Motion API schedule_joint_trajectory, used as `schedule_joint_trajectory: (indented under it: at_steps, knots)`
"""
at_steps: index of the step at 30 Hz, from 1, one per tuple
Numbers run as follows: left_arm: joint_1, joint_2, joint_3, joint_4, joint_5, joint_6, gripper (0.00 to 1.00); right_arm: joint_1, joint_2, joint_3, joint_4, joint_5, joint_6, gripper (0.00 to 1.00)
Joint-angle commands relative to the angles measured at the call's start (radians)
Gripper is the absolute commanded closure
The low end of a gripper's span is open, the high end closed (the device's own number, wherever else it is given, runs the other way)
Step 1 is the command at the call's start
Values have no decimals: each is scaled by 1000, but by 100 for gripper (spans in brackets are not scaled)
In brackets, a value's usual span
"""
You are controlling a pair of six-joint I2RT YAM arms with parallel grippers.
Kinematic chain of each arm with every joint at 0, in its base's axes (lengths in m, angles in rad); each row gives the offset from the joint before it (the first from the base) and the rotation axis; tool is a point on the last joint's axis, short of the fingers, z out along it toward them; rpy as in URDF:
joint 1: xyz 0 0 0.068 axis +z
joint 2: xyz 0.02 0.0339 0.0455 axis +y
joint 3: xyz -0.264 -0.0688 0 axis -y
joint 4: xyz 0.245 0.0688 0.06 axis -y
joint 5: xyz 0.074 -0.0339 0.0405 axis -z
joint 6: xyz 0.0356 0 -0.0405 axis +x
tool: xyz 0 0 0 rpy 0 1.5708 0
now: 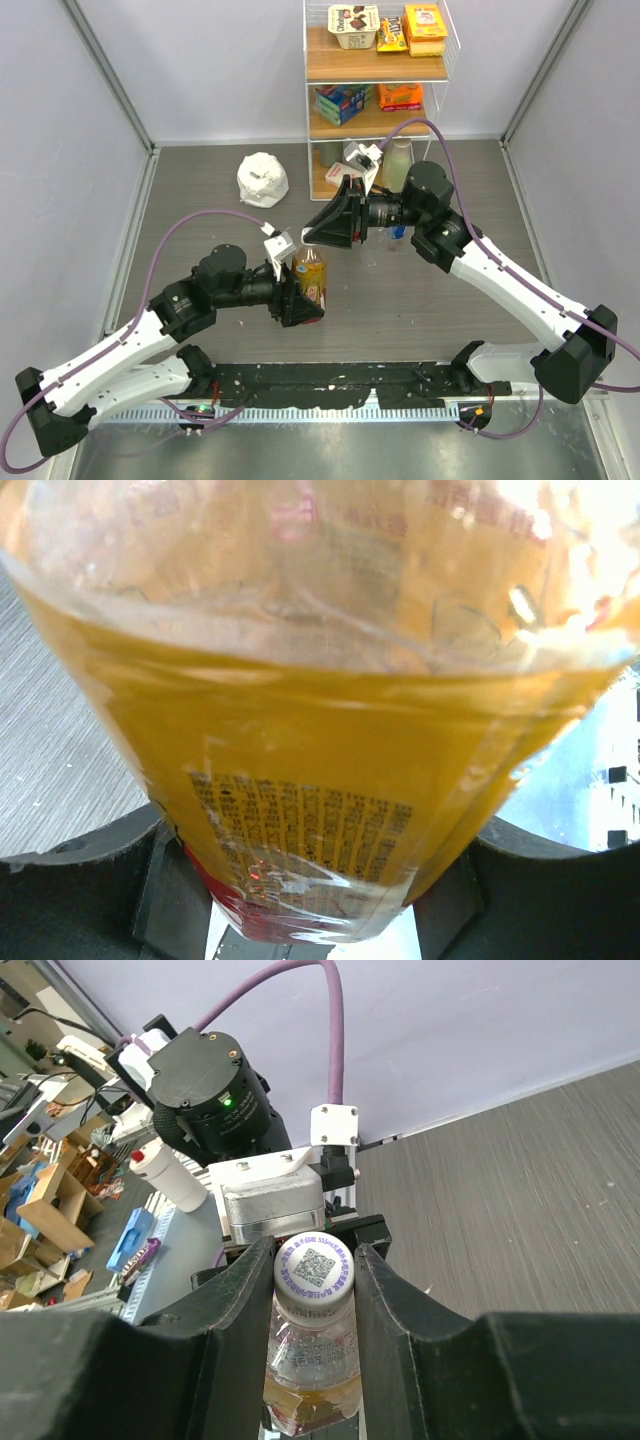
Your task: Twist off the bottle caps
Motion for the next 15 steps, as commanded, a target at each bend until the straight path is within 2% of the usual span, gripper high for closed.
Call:
schedule_joint_trajectory:
  at_steps: [1, 5, 6, 7, 8, 15]
  knots:
    - [2, 4, -2, 63, 15, 18, 100, 20, -15, 4, 88, -114, 49, 98]
    - [2, 9, -4, 40, -20, 20, 100, 3, -26, 4, 88, -83, 58, 83]
    - [2, 10, -5, 35, -26, 20, 100, -1, -28, 3, 88, -77, 64, 75]
    - [2, 10, -5, 32, -37, 21, 100, -5, -34, 1, 88, -63, 66, 71]
    - [2, 10, -5, 29, -47, 21, 100, -12, -35, 1, 89, -46, 69, 62]
    - [2, 24, -2, 0, -112, 29, 100, -26, -87, -23, 92, 104, 75, 27]
